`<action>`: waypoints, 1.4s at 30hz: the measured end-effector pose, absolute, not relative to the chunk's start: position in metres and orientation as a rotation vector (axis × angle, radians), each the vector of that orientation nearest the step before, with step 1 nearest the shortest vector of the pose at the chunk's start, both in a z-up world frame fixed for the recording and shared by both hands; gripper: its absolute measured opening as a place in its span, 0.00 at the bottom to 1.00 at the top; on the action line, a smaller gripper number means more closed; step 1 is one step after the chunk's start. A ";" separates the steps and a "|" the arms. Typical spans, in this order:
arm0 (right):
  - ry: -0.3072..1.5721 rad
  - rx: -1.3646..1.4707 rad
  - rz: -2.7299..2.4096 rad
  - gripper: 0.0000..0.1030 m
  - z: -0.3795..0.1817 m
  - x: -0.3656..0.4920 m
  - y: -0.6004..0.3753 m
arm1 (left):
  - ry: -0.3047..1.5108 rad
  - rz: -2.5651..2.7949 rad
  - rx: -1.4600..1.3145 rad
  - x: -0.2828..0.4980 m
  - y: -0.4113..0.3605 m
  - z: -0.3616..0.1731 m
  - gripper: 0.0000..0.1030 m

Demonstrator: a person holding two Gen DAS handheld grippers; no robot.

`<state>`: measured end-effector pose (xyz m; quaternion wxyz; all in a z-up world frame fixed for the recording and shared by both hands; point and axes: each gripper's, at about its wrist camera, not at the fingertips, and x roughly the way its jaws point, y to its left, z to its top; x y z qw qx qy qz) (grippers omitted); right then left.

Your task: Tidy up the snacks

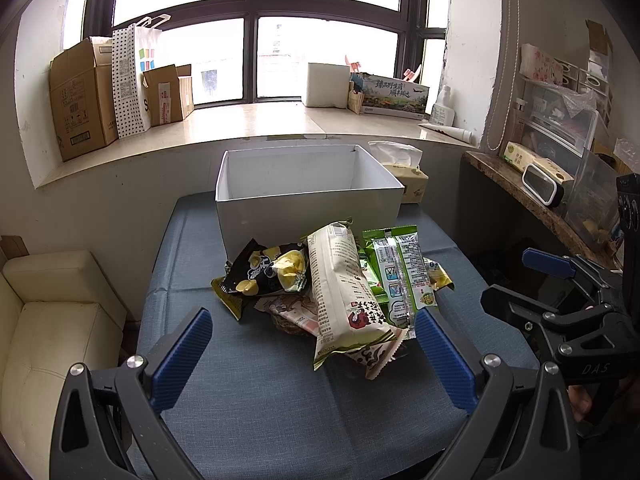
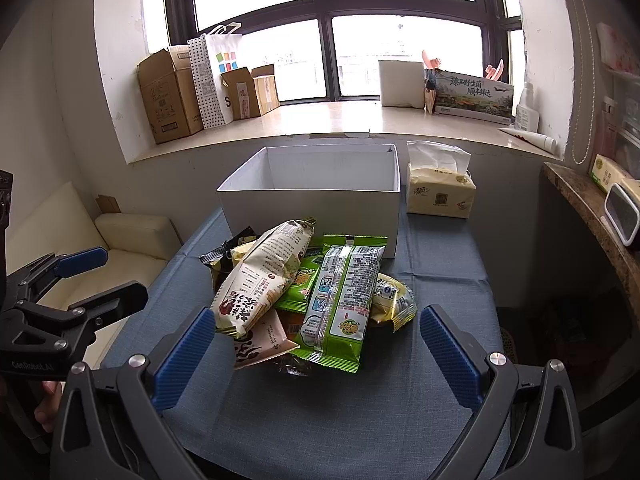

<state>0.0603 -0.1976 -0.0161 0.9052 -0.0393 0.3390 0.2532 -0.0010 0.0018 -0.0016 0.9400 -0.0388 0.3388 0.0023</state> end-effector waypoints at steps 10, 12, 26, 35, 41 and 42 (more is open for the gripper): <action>0.700 -0.080 0.520 1.00 -0.016 0.061 -0.200 | 0.752 -0.034 -0.150 0.021 0.008 -0.014 1.00; 0.701 -0.078 0.520 1.00 -0.016 0.060 -0.201 | 0.790 -0.057 -0.194 0.037 0.012 -0.024 1.00; 0.723 -0.055 0.497 1.00 -0.025 0.065 -0.214 | 0.959 -0.088 -0.300 0.138 0.002 -0.086 1.00; 0.754 -0.016 0.474 1.00 -0.033 0.070 -0.225 | 0.962 -0.060 -0.188 0.146 -0.014 -0.099 0.53; 0.768 0.007 0.475 1.00 -0.037 0.072 -0.226 | 0.933 -0.060 -0.153 0.139 -0.016 -0.088 0.44; 0.770 0.010 0.477 1.00 -0.037 0.072 -0.226 | 0.928 -0.064 -0.145 0.136 -0.016 -0.086 0.44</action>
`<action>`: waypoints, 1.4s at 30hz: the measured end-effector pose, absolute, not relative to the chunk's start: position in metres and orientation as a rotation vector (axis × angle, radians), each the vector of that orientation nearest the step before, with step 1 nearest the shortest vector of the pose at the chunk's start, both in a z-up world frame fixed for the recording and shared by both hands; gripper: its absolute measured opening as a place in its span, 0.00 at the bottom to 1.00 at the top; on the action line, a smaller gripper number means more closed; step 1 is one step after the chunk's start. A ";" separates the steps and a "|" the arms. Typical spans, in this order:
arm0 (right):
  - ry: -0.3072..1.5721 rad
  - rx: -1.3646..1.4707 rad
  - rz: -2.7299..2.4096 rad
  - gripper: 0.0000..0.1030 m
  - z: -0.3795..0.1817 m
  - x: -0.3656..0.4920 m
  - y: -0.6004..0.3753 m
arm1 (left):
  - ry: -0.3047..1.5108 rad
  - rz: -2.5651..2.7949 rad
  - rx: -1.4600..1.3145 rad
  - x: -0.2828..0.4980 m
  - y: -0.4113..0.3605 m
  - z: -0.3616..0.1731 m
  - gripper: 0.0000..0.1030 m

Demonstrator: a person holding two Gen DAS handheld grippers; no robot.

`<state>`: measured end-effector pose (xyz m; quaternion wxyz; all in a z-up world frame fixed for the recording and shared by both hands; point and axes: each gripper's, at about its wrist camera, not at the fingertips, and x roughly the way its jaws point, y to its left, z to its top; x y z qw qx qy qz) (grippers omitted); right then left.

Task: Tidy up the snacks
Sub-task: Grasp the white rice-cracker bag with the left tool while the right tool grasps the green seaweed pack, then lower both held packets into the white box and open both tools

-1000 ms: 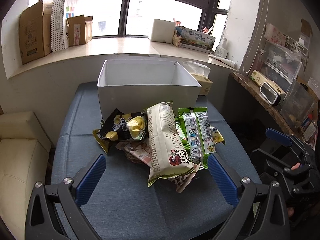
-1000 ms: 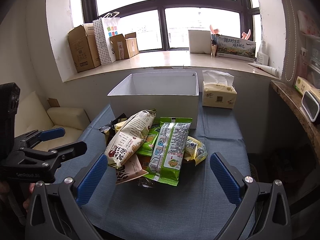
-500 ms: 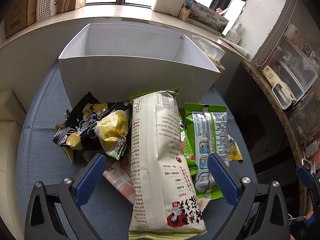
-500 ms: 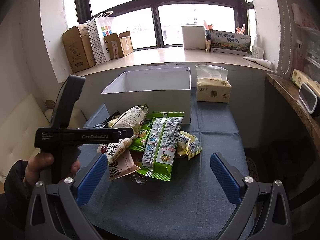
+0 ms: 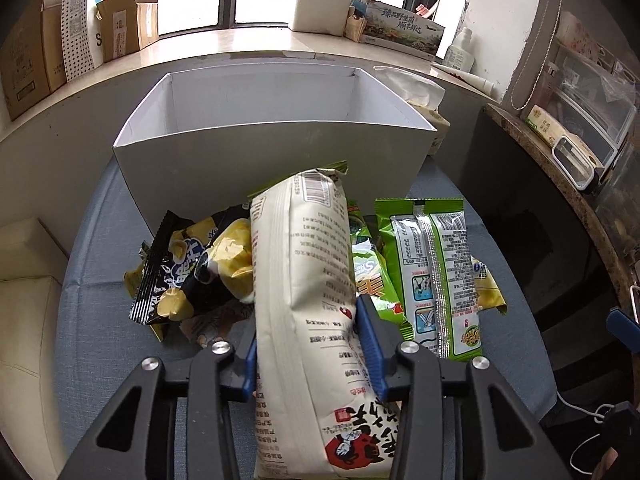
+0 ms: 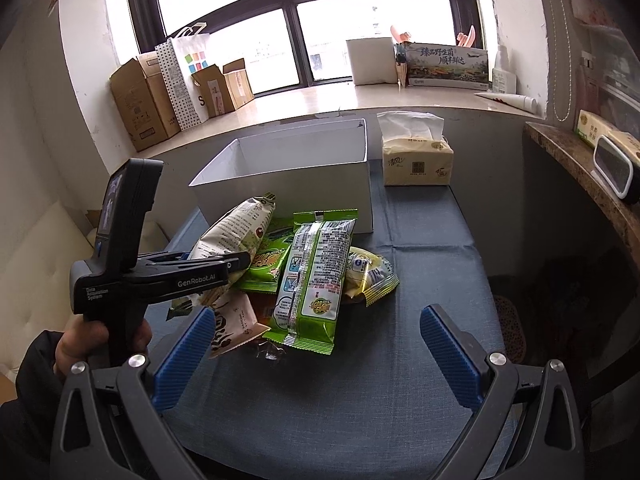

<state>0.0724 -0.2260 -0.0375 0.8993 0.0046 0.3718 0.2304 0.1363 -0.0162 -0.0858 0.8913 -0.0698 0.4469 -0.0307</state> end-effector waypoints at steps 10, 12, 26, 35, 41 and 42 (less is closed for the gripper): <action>0.843 0.050 0.460 1.00 -0.066 0.094 -0.222 | 0.839 -0.083 -0.133 0.082 0.003 -0.055 0.43; 0.874 0.052 0.461 1.00 -0.079 0.104 -0.215 | 0.813 -0.077 -0.151 0.067 0.014 -0.048 0.42; 0.961 -0.139 0.413 0.69 -0.136 0.151 -0.146 | 0.732 -0.009 -0.142 0.007 0.042 -0.032 0.43; 0.917 -0.077 0.448 0.66 -0.116 0.128 -0.170 | 0.749 0.022 -0.155 0.002 0.055 -0.042 0.43; 0.863 0.000 0.499 0.66 -0.088 0.114 -0.196 | 0.743 0.002 -0.141 0.009 0.048 -0.037 0.43; 0.848 0.007 0.510 0.66 -0.081 0.114 -0.198 | 0.738 -0.003 -0.134 0.013 0.046 -0.034 0.43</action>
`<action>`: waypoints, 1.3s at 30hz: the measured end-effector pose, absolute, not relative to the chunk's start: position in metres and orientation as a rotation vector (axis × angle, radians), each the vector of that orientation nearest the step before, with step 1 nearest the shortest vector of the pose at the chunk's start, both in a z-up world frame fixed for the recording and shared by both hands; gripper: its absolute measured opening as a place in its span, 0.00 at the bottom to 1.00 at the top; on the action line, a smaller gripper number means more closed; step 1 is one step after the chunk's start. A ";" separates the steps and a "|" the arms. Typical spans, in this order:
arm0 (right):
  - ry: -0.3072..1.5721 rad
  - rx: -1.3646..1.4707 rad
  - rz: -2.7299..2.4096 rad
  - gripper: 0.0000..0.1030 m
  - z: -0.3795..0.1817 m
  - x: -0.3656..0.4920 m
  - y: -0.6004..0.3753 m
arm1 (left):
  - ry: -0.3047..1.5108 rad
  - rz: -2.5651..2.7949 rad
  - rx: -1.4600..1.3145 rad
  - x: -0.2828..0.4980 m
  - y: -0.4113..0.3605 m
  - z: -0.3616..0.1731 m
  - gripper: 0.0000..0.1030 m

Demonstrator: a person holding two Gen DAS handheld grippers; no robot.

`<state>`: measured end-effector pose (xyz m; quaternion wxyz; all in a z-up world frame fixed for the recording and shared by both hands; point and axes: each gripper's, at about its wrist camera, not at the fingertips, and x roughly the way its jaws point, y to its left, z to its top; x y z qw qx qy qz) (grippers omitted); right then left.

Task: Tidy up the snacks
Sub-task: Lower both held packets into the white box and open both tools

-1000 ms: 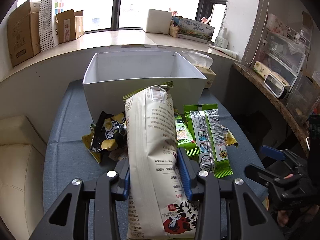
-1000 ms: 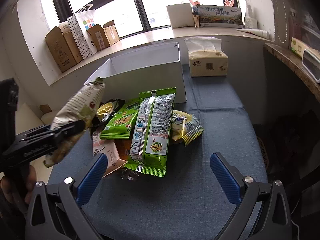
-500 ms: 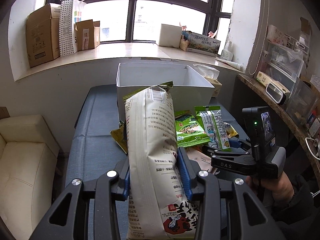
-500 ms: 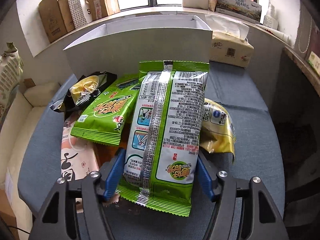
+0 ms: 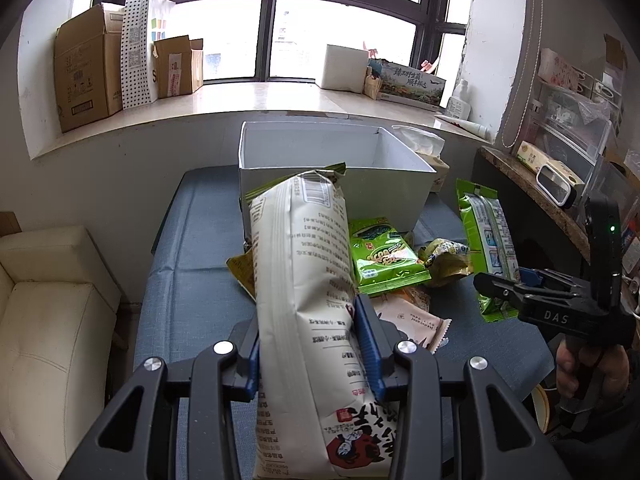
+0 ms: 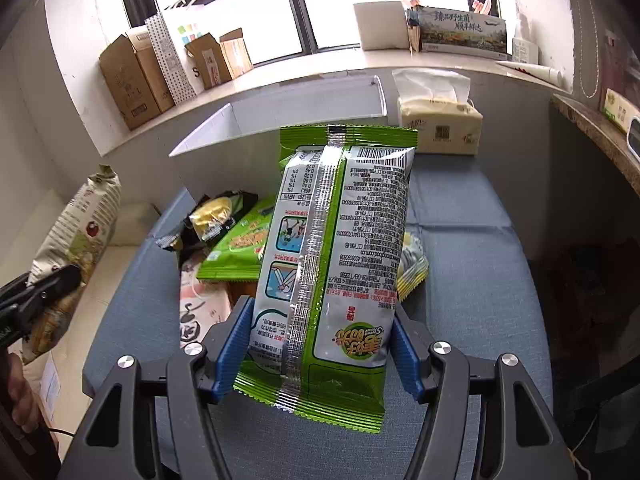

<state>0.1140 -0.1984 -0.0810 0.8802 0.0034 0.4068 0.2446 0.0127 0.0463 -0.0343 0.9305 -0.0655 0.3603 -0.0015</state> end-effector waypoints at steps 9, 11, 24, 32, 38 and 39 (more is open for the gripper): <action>0.773 0.008 0.572 0.66 -0.025 0.172 -0.178 | 0.665 -0.023 -0.107 0.101 0.048 0.007 0.43; 0.766 0.020 0.580 0.66 -0.015 0.195 -0.171 | 0.666 -0.007 -0.095 0.129 0.053 0.012 0.43; 0.917 -0.009 0.597 0.69 -0.032 0.363 -0.109 | 0.781 0.051 -0.064 0.300 0.072 -0.014 0.44; 0.963 -0.020 0.556 0.98 -0.059 0.377 -0.116 | 0.836 0.079 -0.059 0.303 0.084 -0.037 1.00; 0.893 0.006 0.569 1.00 -0.041 0.360 -0.129 | 0.762 0.097 -0.068 0.283 0.096 -0.019 1.00; 0.877 0.000 0.568 1.00 -0.037 0.355 -0.130 | 0.747 0.097 -0.073 0.279 0.097 -0.015 1.00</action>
